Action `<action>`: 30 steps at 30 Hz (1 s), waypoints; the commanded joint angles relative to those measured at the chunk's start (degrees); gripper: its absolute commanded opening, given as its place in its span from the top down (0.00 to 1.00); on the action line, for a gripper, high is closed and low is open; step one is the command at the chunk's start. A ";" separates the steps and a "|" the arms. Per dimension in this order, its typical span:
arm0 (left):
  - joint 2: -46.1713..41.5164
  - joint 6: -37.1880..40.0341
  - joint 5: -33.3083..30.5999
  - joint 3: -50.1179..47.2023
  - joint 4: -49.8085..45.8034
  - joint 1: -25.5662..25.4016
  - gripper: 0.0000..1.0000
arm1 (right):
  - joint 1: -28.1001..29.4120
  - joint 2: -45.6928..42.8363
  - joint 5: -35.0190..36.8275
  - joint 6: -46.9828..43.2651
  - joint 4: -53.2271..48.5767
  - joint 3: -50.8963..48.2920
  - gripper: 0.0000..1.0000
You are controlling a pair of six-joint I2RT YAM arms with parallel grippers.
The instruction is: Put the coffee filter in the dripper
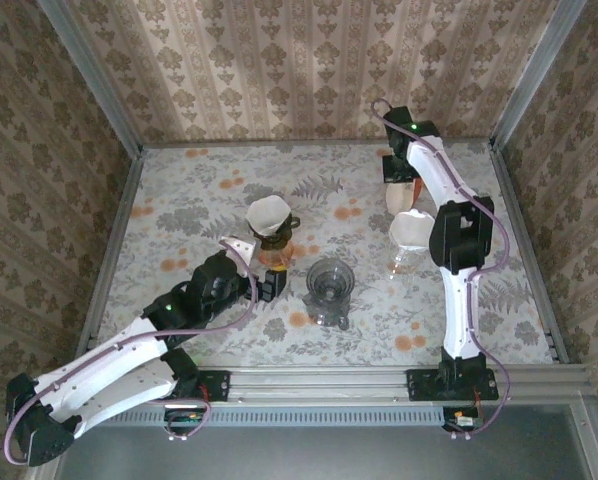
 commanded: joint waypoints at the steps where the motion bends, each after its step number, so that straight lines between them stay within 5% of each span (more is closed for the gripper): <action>1: 0.00 -1.59 1.11 1.81 -0.64 0.58 0.00 | 1.06 -7.40 1.62 1.88 3.81 -3.34 1.00; 13: -1.05 -5.24 1.99 3.39 -2.79 0.56 0.00 | 3.33 -24.44 -2.28 3.85 12.24 -11.08 1.00; 19: -2.00 -6.46 1.27 4.86 -4.89 0.66 0.00 | 9.80 -35.52 -6.13 4.31 11.40 -17.31 1.00; 30: -2.79 -6.92 0.29 4.97 -6.05 0.71 0.00 | 23.07 -46.59 -21.67 9.40 -10.51 -17.43 1.00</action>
